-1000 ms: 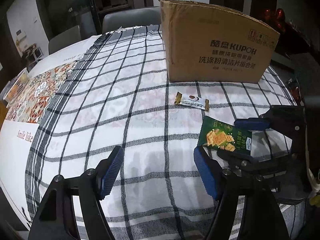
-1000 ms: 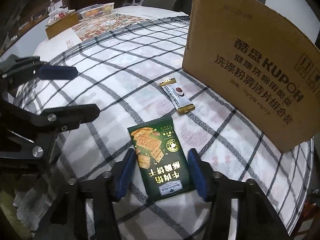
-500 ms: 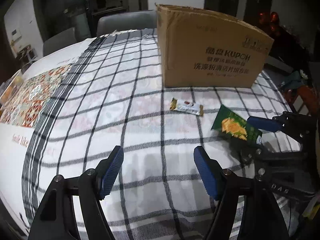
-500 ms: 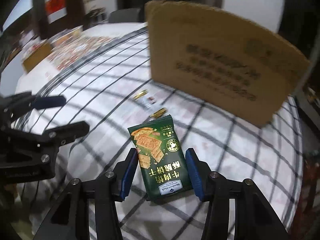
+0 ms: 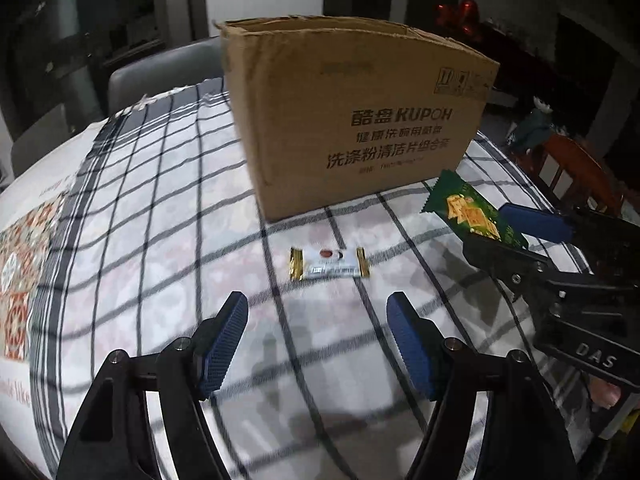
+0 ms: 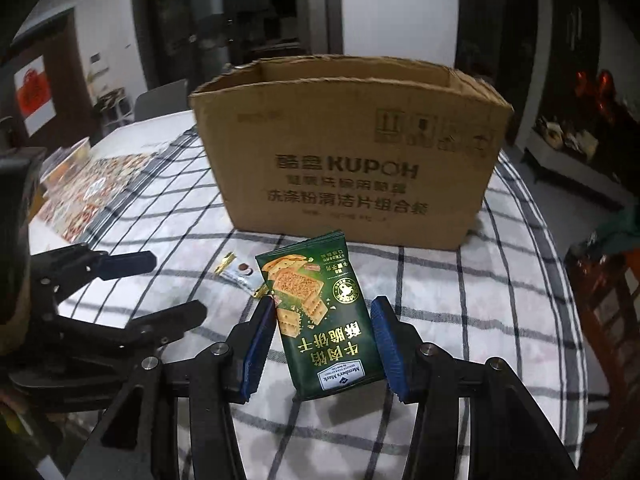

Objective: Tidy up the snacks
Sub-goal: 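Grasp the white-and-gold bar with the left tool while the right tool holds the cracker pack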

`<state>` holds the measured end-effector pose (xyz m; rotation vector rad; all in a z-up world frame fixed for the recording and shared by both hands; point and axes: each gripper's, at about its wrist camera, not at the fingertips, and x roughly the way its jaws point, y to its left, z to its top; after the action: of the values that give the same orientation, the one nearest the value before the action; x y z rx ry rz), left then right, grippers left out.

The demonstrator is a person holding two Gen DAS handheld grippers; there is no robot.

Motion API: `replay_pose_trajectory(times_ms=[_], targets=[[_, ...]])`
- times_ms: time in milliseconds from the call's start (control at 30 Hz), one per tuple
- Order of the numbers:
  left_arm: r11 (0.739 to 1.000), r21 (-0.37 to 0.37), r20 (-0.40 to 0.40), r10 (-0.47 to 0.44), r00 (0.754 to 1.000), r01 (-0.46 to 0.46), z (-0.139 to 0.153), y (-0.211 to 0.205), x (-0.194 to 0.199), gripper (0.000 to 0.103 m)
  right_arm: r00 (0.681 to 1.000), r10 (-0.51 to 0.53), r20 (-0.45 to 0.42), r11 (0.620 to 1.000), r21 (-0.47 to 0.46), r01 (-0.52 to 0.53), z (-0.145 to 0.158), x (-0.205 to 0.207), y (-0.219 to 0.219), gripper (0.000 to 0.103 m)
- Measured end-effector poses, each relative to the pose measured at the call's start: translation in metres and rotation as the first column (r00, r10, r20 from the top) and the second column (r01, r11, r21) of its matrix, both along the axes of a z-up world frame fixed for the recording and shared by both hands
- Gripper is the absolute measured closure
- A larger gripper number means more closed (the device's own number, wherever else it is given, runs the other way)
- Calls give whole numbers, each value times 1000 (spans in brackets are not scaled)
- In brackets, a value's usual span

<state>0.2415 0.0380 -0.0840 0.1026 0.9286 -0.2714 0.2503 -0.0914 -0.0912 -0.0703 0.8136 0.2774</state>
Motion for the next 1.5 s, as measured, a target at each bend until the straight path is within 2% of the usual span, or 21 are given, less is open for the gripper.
replay_pose_trajectory(times_ms=[167,333,567,667,800,1000,1133,1333,1400,1467,1500], targets=[[999,-23,6,-37,999,37,-7,-11,16,33,999,-37,-10,999,21,37,-5,5,-5,53],[999,-46,-19,-15,1000,14,-20,-15,29,33,997,-69,-34,996,46,70,-13,11,-13,53],[999,-29,-45,22,999,-23,-34,-18,41,33,996,-80,-50,995,57,83,-21,20,-16,53],[999,-22,-46,35,998,-36,-37,-17,45,40,995,-79,-57,995,59,83,-23,24,-14,53],[999,-7,-37,40,999,-41,-39,-19,47,41,995,-71,-66,994,73,76,-25,25,-12,53],[999,7,-12,45,999,-45,-41,-21,43,50,995,-74,-71,994,79,80,-27,27,-13,53],[999,-33,-14,34,999,-35,-40,-18,40,59,995,-72,-69,994,79,78,-27,26,-14,53],[998,-47,-14,34,999,-35,-39,-15,40,62,996,-65,-67,994,80,70,-27,24,-10,53],[998,-52,-10,36,999,-37,-36,-15,38,65,996,-65,-62,995,77,70,-25,23,-10,53],[998,-57,5,36,999,-36,-31,-13,36,75,996,-62,-60,994,83,67,-23,22,-9,53],[998,-62,10,34,999,-33,-29,-13,35,77,997,-59,-57,994,89,64,-22,21,-9,53]])
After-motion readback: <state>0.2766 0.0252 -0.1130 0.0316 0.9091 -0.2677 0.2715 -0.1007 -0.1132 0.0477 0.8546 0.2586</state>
